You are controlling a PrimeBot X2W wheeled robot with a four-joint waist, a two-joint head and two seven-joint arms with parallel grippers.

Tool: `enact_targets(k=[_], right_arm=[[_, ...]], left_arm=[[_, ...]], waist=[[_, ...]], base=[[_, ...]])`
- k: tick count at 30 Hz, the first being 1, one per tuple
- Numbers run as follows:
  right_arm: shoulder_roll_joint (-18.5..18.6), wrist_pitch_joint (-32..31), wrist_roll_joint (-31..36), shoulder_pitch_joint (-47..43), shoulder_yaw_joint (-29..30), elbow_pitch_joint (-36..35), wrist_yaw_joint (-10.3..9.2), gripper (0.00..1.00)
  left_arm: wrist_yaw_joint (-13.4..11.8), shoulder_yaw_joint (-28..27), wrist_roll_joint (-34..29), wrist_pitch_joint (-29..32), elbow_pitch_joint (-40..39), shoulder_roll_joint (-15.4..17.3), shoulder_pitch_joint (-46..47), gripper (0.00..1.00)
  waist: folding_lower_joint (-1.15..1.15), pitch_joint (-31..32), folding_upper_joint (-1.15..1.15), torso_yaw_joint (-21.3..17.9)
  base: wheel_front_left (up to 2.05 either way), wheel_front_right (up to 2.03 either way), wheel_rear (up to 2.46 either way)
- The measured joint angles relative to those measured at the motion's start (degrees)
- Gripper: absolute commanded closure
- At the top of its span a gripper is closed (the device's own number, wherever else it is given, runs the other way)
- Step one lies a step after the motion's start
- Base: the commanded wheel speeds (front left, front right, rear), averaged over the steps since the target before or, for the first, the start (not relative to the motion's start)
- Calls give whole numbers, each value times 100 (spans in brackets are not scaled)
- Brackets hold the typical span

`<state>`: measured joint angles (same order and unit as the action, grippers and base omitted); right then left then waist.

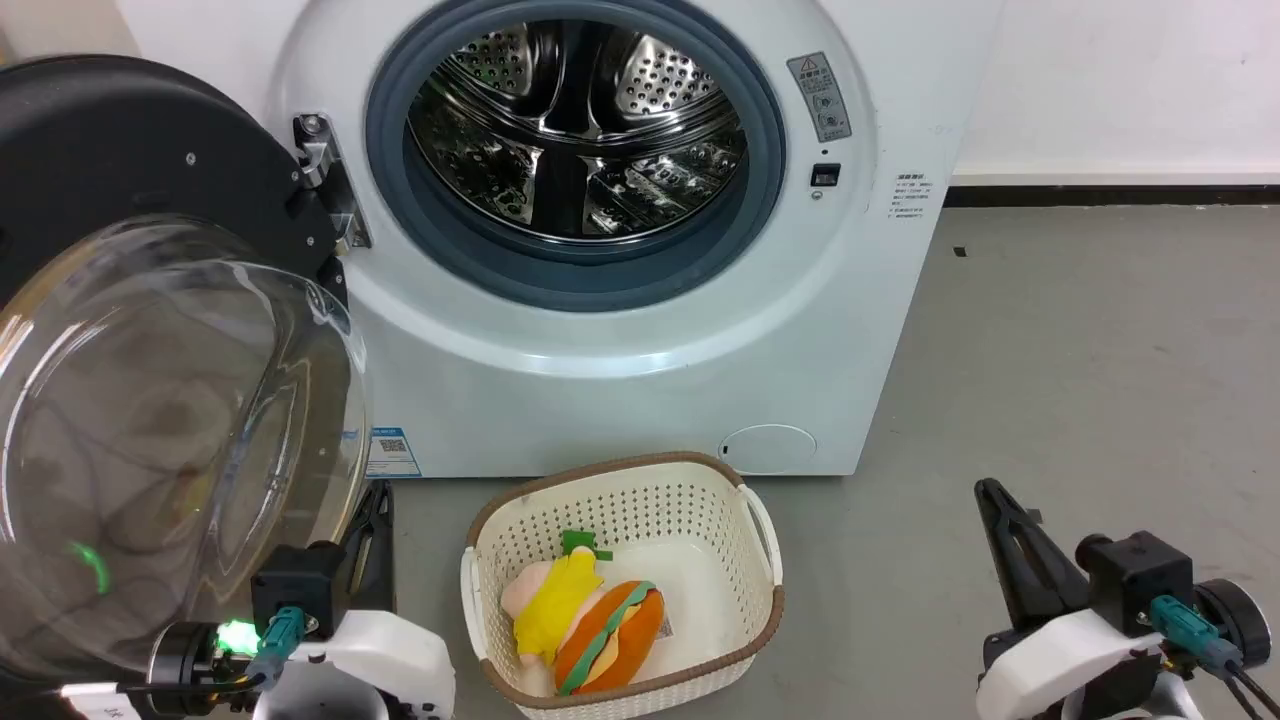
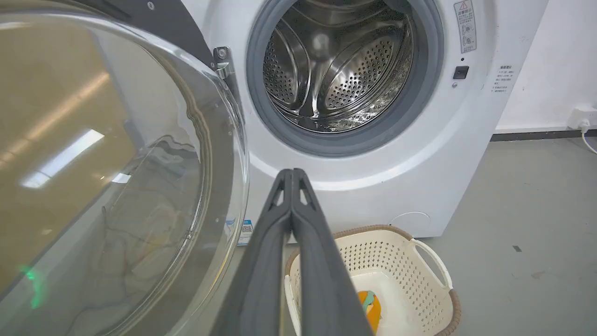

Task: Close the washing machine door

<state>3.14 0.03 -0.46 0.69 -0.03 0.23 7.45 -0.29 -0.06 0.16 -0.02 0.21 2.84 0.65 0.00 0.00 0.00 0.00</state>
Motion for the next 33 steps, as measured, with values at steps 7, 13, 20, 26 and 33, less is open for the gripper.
enact_targets(k=[7,13,20,26,33], right_arm=[[0,0,0,0,0,0,0,100],[0,0,0,0,-1,0,0,100],[0,0,-3,1,-1,1,0,0],[1,7,-14,1,11,4,0,0],[1,67,-183,1,54,4,0,0]], left_arm=[[0,1,0,0,0,0,-1,100],[0,-1,0,0,0,0,-1,100],[-4,-2,1,0,2,0,-1,0],[-19,7,2,-4,15,-1,-1,0],[-115,74,5,-80,26,-1,-1,0]], waist=[[0,0,0,0],[0,0,0,0],[0,0,0,0],[0,-3,0,0],[0,-13,0,8]], base=[[0,0,0],[0,0,0],[0,0,0],[0,0,0],[0,0,0]])
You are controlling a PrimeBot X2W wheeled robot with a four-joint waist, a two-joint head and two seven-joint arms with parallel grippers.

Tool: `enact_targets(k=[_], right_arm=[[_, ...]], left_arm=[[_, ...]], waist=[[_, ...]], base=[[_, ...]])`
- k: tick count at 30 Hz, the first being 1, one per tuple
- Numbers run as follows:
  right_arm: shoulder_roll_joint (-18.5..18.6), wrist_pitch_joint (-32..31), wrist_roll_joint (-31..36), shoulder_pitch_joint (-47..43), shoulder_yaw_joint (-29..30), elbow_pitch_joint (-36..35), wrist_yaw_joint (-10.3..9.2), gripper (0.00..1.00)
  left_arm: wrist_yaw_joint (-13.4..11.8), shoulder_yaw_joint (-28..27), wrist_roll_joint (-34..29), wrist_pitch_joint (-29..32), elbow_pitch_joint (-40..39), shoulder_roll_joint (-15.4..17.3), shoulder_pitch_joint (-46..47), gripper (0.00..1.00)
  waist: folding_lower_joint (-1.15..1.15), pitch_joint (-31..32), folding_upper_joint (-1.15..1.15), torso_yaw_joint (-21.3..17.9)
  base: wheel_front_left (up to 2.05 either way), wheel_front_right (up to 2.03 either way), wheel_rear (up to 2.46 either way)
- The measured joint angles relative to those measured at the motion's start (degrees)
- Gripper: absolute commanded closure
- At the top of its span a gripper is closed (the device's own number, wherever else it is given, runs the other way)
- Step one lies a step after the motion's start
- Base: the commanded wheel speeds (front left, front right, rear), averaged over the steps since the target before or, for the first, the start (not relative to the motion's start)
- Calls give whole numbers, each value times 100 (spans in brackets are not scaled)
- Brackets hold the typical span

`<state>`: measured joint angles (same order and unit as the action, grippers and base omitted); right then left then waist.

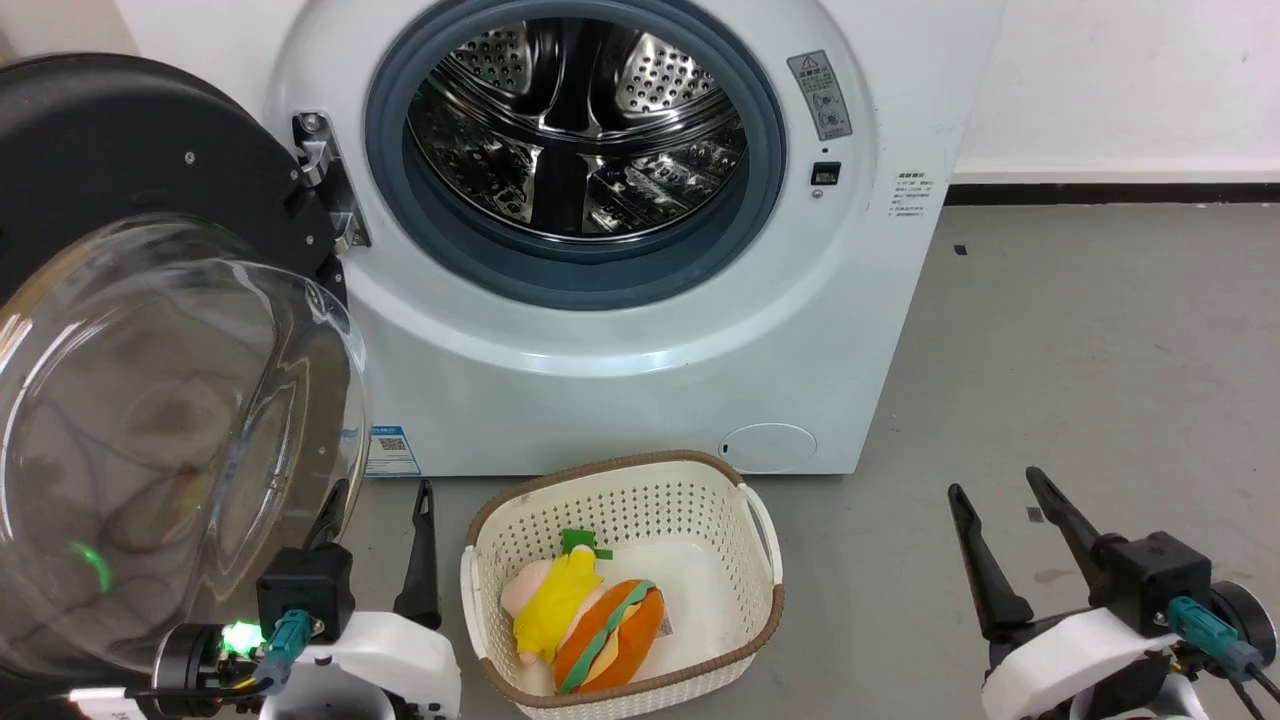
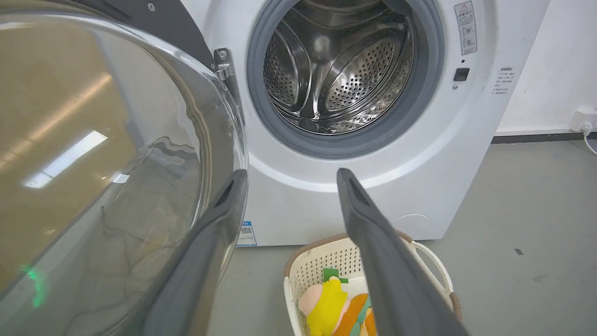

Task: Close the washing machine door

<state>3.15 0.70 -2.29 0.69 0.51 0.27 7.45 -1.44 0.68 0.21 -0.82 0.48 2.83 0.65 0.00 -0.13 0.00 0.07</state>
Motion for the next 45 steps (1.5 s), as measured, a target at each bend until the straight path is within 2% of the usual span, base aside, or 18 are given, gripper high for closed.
enact_targets(k=[9,10,12,23,33,37,45], right_arm=[[0,121,-289,-1,16,-46,0,0],[0,135,-305,-1,18,-51,0,0],[0,162,-347,-1,20,-65,0,0],[0,291,-598,-1,49,-97,0,0],[0,405,-642,-2,9,-187,0,0],[0,459,-688,-4,8,-223,0,0],[0,554,-773,-5,4,-280,0,0]], left_arm=[[-98,38,0,-100,-45,0,6,0],[-101,38,0,-121,-63,-1,8,7],[-143,44,-1,-142,-105,2,20,100],[-201,-4,120,-278,-502,3,92,100],[-116,-438,486,-387,-976,-2,364,100],[-21,-880,887,-439,-1107,-5,639,100],[358,-1785,1250,-541,-1191,-5,1148,100]], waist=[[0,-15,0,71],[0,-17,0,86],[0,-22,0,119],[0,-64,0,393],[0,-130,0,751],[0,-179,0,946],[0,-271,0,1250]], base=[[0,0,0],[0,0,0],[0,0,0],[0,0,0],[0,0,0],[0,0,0],[0,0,0]])
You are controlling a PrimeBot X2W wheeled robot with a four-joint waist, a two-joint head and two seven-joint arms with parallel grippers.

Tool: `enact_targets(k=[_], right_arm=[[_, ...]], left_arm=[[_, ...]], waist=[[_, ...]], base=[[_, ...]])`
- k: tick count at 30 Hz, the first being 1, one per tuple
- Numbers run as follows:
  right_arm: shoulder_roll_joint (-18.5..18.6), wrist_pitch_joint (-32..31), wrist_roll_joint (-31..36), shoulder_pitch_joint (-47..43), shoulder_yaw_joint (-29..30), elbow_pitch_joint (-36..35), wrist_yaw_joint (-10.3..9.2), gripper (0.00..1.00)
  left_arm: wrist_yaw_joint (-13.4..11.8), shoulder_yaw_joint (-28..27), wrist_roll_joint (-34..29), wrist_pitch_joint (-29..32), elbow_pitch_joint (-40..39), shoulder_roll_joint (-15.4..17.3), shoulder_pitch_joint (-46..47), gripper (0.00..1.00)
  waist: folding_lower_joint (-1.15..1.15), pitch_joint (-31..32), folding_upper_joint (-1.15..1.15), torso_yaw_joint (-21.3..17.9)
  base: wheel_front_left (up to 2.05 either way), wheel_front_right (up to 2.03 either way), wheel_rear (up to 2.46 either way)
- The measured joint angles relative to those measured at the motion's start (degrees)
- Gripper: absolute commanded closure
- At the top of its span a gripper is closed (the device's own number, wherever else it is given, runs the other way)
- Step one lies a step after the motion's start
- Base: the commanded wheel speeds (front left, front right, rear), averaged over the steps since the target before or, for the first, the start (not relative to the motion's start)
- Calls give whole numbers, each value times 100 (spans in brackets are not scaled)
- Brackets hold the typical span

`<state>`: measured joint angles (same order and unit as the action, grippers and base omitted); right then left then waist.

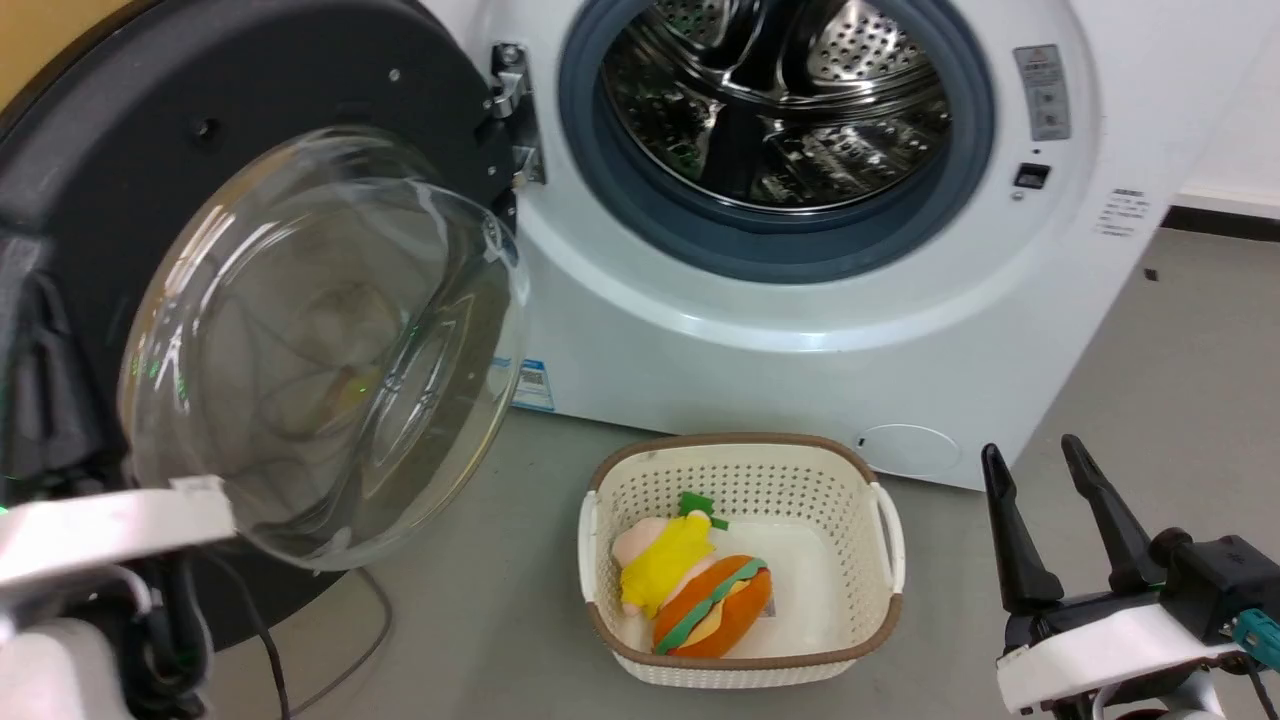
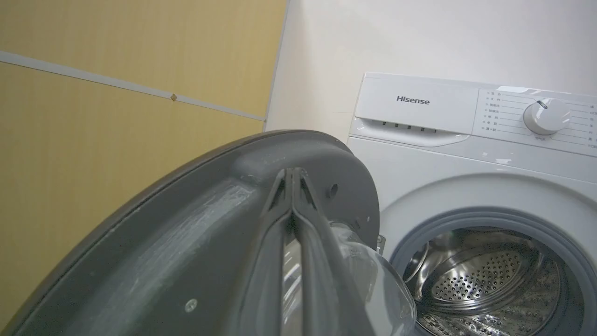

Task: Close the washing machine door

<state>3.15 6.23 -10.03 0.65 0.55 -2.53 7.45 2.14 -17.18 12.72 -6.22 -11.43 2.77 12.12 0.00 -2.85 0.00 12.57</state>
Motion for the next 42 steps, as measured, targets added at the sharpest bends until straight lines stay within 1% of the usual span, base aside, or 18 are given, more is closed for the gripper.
enact_targets(k=[5,9,13,16,19,24,27,31,33,34,38,42], right_arm=[[0,65,-87,0,9,-24,0,0],[-1,105,-116,0,-49,-47,0,0],[-1,149,-167,1,-103,-66,-1,0],[-1,196,-180,1,-122,-81,-1,0],[-1,213,-218,5,-119,-105,-1,0],[-1,299,-269,8,-103,-126,-1,0],[-1,323,-281,9,-98,-135,-1,0],[-1,361,-319,14,-100,-154,-1,0],[-1,399,-327,23,-103,-162,-1,0],[-1,407,-332,29,-104,-167,-1,0],[-2,452,-420,54,-100,-204,-1,0],[-2,502,-404,54,-130,-229,-1,0]], left_arm=[[93,-303,277,-69,70,41,287,100],[109,-439,545,-110,168,240,464,100],[146,-643,1005,-120,500,426,667,100],[110,-894,1758,191,818,500,979,100],[75,-1076,1917,338,1010,812,1173,100],[-53,-1216,2310,818,1488,1198,1433,100],[-156,-1245,2639,1291,1904,1412,1585,100],[-194,-1226,2861,1760,2455,1741,1737,100],[-189,-1195,3053,2085,2731,1839,1846,100],[-183,-1173,3174,2270,2856,1866,1897,100],[3,-1092,3421,2725,3219,1992,1973,100],[197,-914,3761,3309,3401,1995,2013,100]], waist=[[0,-54,0,199],[0,-94,0,340],[0,-134,0,455],[0,-159,0,537],[0,-199,0,613],[0,-256,0,738],[0,-286,0,813],[0,-332,0,909],[0,-353,0,958],[0,-363,0,983],[0,-407,0,1081],[0,-426,0,1181]], base=[[0,0,0],[0,0,0],[0,0,0],[0,0,0],[0,0,0],[0,0,0],[0,0,0],[0,0,0],[0,0,0],[0,0,0],[0,0,0],[0,0,0]])
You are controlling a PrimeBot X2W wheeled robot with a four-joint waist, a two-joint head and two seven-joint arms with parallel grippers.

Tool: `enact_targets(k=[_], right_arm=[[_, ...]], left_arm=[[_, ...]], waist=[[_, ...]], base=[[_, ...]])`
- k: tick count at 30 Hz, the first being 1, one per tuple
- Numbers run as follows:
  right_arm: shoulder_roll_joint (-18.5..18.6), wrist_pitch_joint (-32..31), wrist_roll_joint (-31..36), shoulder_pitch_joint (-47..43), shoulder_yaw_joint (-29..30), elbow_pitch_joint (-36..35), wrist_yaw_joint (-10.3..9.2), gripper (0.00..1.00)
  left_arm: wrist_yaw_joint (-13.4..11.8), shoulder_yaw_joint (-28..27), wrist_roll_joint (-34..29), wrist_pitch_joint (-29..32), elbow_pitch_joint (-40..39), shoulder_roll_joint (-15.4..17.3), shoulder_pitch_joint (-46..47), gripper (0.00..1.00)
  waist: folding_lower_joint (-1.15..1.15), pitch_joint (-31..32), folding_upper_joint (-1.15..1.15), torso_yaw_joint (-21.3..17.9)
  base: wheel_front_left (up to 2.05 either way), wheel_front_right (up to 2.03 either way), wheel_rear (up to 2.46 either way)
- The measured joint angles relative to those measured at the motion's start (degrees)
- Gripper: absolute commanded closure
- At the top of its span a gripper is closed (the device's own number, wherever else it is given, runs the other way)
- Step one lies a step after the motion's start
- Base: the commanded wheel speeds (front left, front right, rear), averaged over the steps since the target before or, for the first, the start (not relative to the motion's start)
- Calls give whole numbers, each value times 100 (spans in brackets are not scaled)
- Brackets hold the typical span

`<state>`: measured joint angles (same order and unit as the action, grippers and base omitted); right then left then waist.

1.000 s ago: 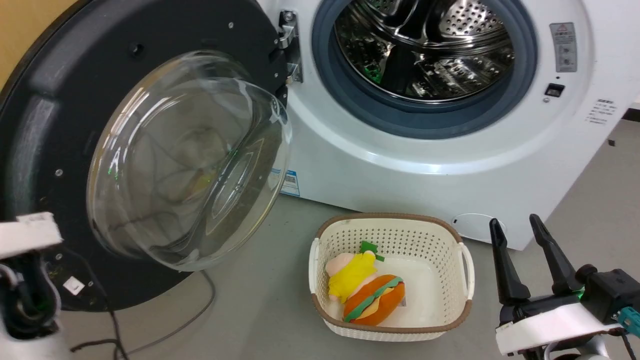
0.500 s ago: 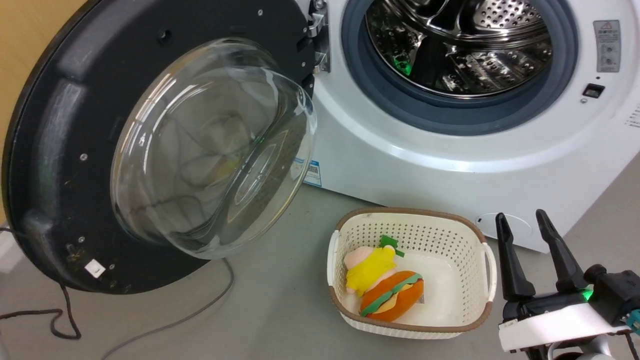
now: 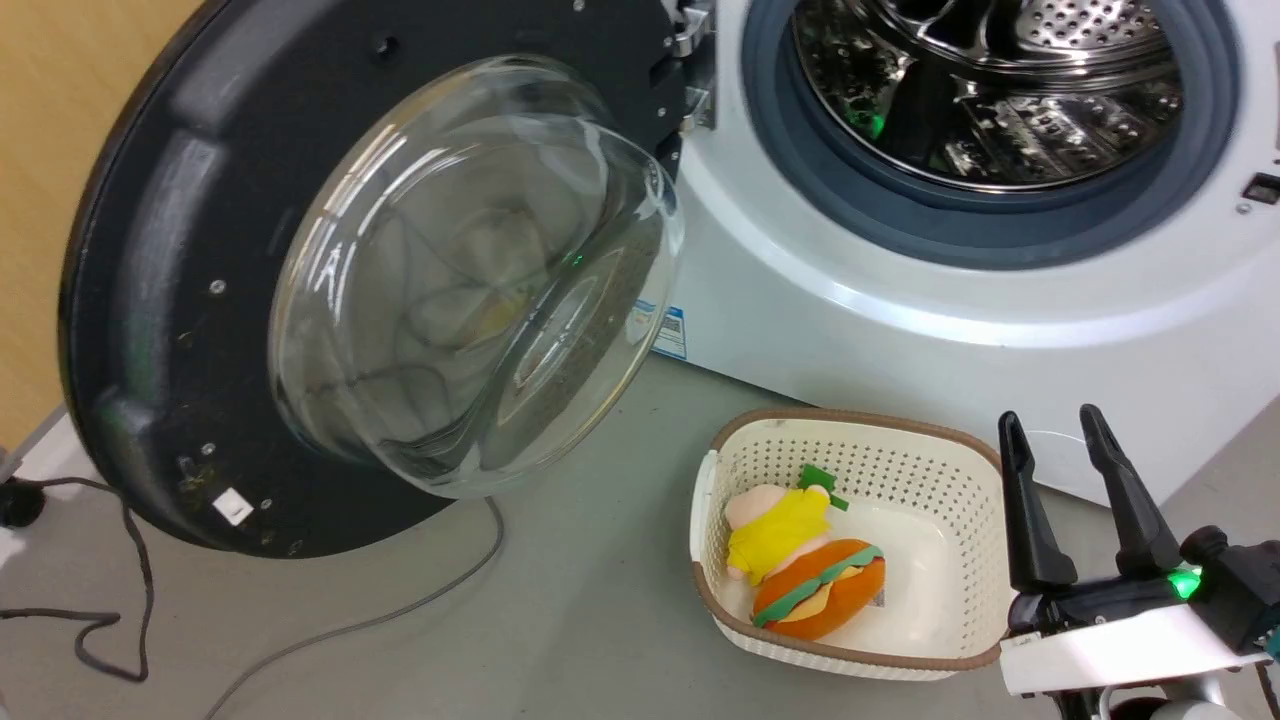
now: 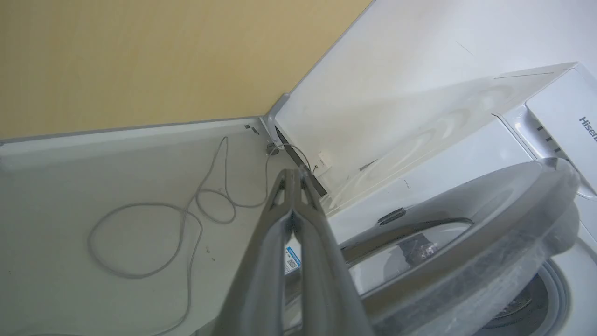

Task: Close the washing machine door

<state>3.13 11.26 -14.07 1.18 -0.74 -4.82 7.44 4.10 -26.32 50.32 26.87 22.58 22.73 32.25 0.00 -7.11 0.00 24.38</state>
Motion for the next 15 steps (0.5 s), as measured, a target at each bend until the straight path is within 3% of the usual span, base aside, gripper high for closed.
enact_targets(k=[10,15], right_arm=[[-2,146,-64,1,-109,-56,0,0],[-4,201,-125,2,-127,-82,0,0]], left_arm=[[208,514,805,1450,-41,56,-182,100],[211,862,1220,1940,-599,120,-482,100]], waist=[[0,-34,0,302],[0,-49,0,428]], base=[[0,0,0],[0,0,0]])
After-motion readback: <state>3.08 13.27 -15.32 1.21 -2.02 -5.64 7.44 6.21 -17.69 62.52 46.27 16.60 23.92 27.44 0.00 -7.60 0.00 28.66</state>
